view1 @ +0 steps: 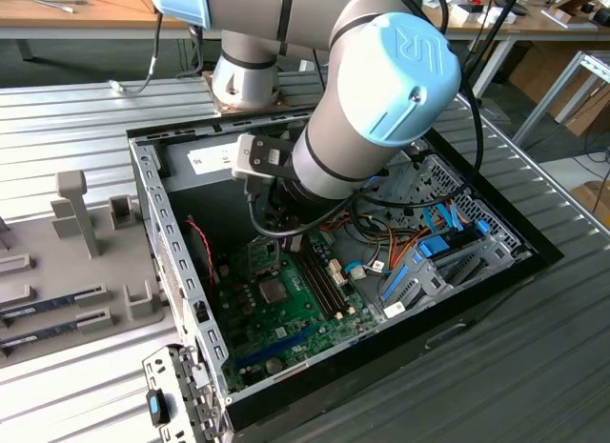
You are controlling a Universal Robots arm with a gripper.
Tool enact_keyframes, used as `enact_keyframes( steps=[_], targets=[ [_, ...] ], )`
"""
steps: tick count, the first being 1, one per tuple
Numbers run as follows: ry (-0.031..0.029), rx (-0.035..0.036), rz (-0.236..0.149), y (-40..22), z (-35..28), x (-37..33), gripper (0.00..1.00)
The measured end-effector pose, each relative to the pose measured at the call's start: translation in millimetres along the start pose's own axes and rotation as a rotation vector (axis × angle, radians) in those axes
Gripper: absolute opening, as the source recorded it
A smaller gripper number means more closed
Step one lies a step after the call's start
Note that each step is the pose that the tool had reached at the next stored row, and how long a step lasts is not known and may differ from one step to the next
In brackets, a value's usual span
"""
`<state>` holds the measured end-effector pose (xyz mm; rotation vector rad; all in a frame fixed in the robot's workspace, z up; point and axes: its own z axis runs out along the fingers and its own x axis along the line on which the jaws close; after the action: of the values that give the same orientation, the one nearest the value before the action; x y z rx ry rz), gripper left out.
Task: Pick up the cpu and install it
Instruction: 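Close the cpu cover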
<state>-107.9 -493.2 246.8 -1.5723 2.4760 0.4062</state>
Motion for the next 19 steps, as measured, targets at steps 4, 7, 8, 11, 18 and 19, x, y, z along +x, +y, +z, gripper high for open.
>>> enact_keyframes(
  steps=[4,7,8,11,18,19],
  targets=[
    [-0.0076,-0.0035,0.000,0.8,-0.6,0.3,0.11],
    [-0.0140,-0.0064,0.000,0.9,-2.0,-0.2,0.11],
    [-0.0157,-0.0072,0.000,1.0,-2.4,-0.3,0.11],
    [-0.0217,-0.0100,0.000,0.8,-2.9,0.1,0.11],
    [-0.0260,-0.0121,0.000,-4.1,-6.8,10.4,0.11],
    [-0.0266,-0.0123,0.000,-4.6,-7.2,11.6,0.11]
  ],
)
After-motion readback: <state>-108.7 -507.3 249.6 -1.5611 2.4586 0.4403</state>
